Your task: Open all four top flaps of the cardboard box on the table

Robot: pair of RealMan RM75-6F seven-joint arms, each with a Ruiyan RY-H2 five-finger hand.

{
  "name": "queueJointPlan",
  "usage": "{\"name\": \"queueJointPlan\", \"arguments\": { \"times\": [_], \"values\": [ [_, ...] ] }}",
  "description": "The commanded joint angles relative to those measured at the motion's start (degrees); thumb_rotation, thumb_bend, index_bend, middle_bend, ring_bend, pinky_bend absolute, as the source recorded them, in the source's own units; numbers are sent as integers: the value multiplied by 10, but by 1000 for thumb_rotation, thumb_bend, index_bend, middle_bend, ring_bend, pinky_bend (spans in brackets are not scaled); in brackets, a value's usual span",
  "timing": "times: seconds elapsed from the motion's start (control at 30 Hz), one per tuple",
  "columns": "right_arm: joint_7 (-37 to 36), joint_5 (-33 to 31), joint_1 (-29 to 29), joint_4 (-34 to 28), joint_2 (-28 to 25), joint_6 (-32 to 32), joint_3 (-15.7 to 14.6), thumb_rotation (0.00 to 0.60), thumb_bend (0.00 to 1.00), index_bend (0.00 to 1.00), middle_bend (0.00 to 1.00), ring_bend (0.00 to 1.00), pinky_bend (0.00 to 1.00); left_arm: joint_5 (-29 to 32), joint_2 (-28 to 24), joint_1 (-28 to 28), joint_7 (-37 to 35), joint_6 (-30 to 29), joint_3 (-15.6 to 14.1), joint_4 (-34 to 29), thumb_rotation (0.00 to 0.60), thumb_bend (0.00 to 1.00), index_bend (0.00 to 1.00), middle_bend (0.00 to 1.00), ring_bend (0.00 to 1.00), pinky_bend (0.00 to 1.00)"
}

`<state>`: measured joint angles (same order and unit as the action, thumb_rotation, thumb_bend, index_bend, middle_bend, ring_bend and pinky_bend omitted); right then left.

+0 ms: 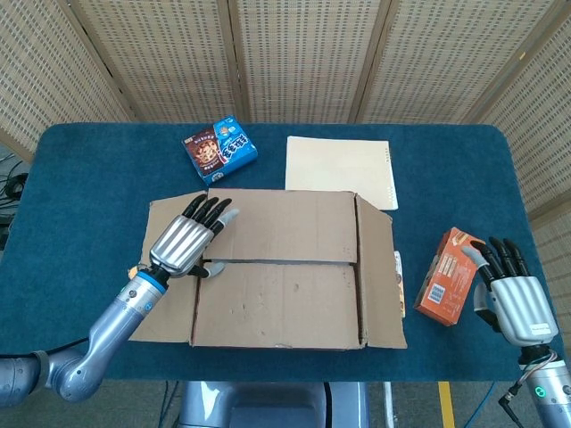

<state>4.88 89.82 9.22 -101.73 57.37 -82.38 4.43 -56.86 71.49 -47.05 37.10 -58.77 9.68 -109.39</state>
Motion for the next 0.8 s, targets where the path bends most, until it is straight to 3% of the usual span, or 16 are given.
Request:
{"name": "queueJointPlan", "arguments": {
  "times": [0.03, 0.8],
  "values": [
    [4, 8, 3, 1, 4, 2, -4, 600, 815, 141, 136, 0, 0, 5, 6, -6, 7, -5, 1, 5, 422, 270, 39, 0, 0, 0],
    [-5, 7, -7, 1, 0, -17, -4, 600, 818, 141, 135, 0, 0, 56, 36, -44, 51, -15, 1, 23, 401, 293, 31, 0, 0, 0]
  ]
}}
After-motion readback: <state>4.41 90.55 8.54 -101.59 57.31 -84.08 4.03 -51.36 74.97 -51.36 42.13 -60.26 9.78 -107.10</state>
